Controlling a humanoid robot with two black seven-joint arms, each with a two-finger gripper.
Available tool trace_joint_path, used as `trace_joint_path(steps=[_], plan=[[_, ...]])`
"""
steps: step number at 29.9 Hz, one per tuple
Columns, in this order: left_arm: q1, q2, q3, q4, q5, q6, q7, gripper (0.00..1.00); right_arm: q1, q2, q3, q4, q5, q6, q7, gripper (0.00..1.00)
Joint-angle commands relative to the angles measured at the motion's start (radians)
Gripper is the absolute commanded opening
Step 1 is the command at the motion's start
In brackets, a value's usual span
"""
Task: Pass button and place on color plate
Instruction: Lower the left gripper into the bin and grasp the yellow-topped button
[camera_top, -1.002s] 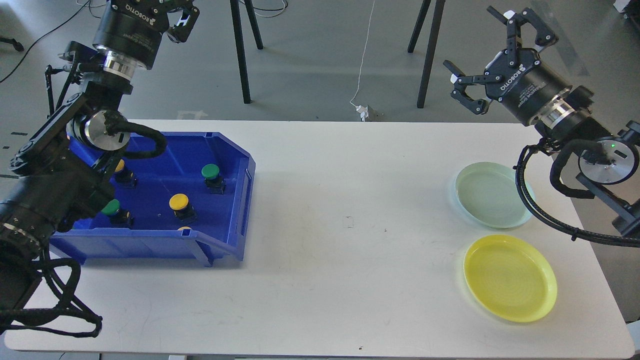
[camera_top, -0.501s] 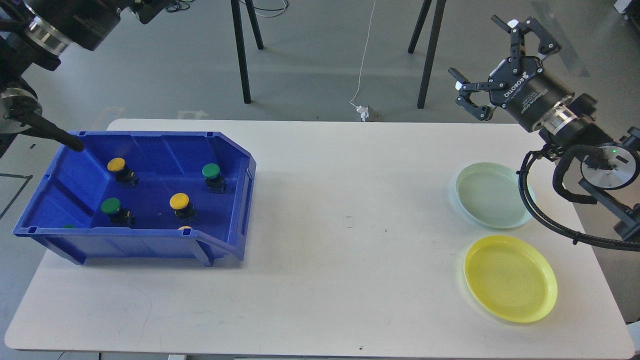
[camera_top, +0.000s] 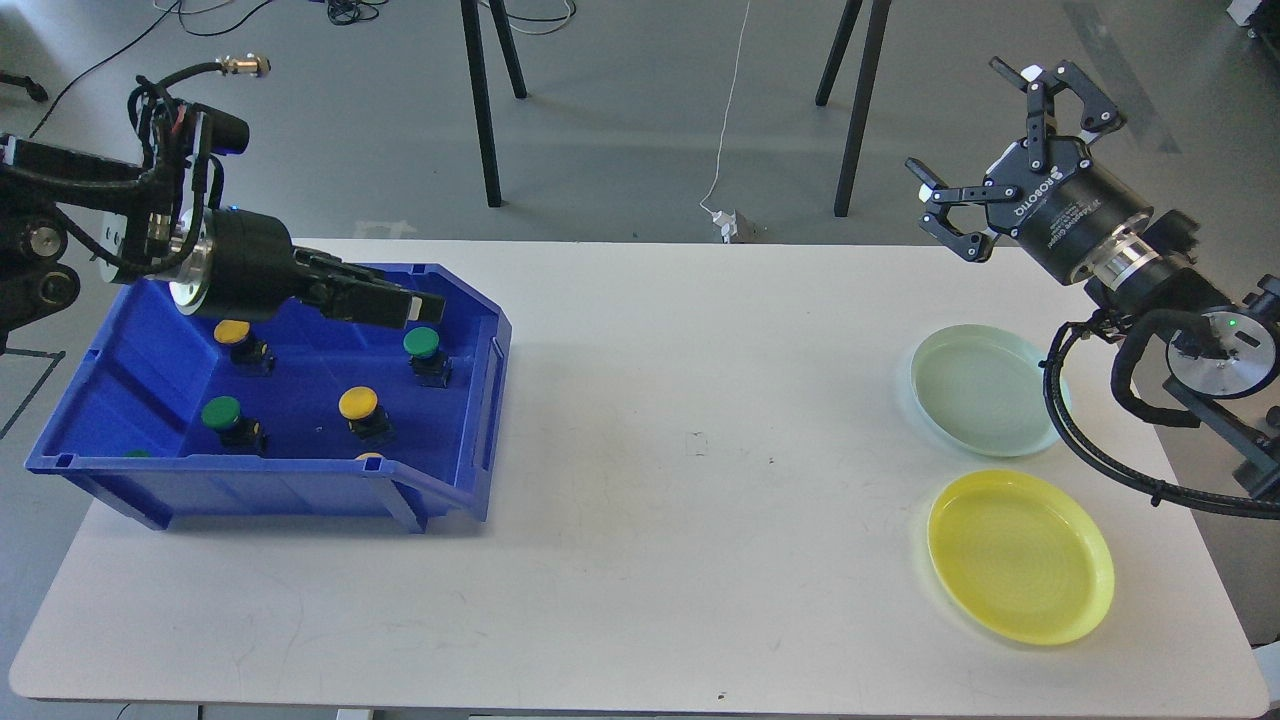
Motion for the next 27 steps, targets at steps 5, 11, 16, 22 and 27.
trace_joint_path(steps=[5, 11, 16, 22, 27], plan=[[0.018, -0.129, 0.110, 0.156, 0.047, 0.003, 0.000, 0.99, -0.013, -0.008, 0.008, -0.008, 0.000, 0.000, 0.001, 1.00], [0.098, -0.211, 0.122, 0.288, 0.047, 0.006, 0.000, 0.99, -0.024, -0.037, 0.049, -0.026, 0.002, 0.003, 0.001, 1.00], [0.153, -0.256, 0.122, 0.362, 0.047, 0.006, 0.000, 0.99, -0.025, -0.052, 0.060, -0.026, 0.002, 0.005, 0.000, 1.00], [0.185, -0.264, 0.122, 0.400, 0.047, 0.012, 0.000, 0.99, -0.025, -0.058, 0.063, -0.026, 0.002, 0.005, 0.000, 1.00], [0.194, -0.284, 0.122, 0.422, 0.047, 0.023, 0.000, 0.99, -0.031, -0.064, 0.064, -0.023, 0.002, 0.005, 0.000, 1.00]])
